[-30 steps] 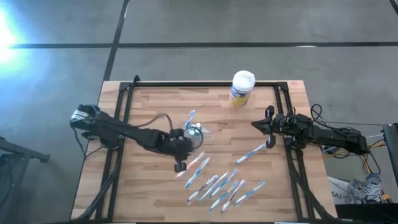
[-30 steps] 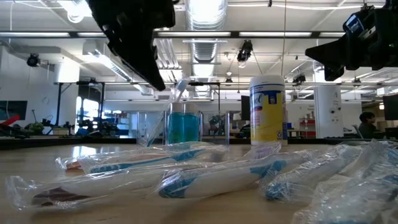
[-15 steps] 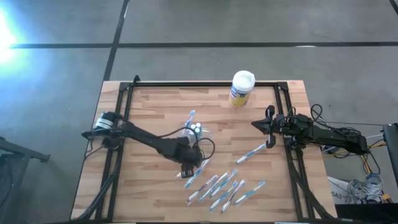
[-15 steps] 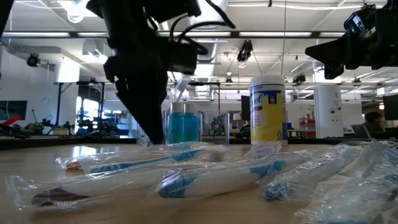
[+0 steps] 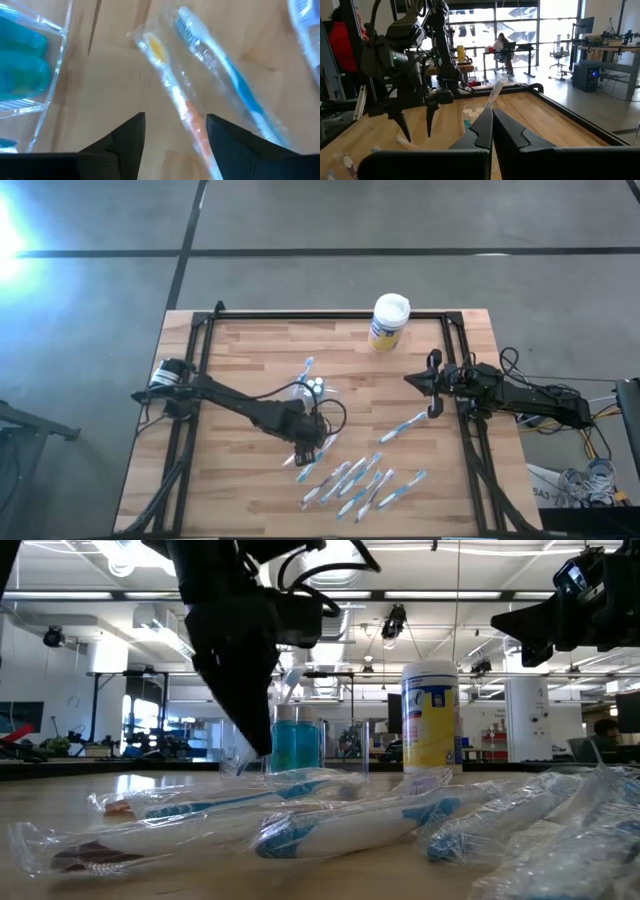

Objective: Pick & Place toothbrushing station
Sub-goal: Put the orange toothbrush into the transparent organizer

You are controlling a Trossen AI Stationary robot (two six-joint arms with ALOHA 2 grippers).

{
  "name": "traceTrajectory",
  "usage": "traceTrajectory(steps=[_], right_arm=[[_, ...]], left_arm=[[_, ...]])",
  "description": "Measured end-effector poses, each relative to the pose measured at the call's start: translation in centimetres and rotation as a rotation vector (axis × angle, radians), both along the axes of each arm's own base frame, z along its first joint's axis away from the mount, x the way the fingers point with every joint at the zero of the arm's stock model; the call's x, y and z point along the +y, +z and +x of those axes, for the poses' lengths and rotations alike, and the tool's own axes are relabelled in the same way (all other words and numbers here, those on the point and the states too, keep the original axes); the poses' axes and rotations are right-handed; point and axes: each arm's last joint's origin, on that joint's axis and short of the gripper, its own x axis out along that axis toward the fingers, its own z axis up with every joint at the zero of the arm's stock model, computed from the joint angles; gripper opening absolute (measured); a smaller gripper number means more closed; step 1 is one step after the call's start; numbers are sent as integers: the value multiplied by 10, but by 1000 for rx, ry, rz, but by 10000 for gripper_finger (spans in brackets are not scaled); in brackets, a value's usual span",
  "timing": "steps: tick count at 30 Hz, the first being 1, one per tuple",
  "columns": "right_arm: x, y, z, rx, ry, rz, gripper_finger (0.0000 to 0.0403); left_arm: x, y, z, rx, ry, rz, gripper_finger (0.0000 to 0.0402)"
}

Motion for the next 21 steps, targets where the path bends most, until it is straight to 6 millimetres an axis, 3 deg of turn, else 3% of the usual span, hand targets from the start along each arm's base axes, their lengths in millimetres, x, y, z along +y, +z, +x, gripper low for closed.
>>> traceTrajectory(steps=[21], right_arm=[[0, 0, 0, -1, 1, 14, 8]], left_arm=[[-4, -26, 0, 33, -8, -61, 208]])
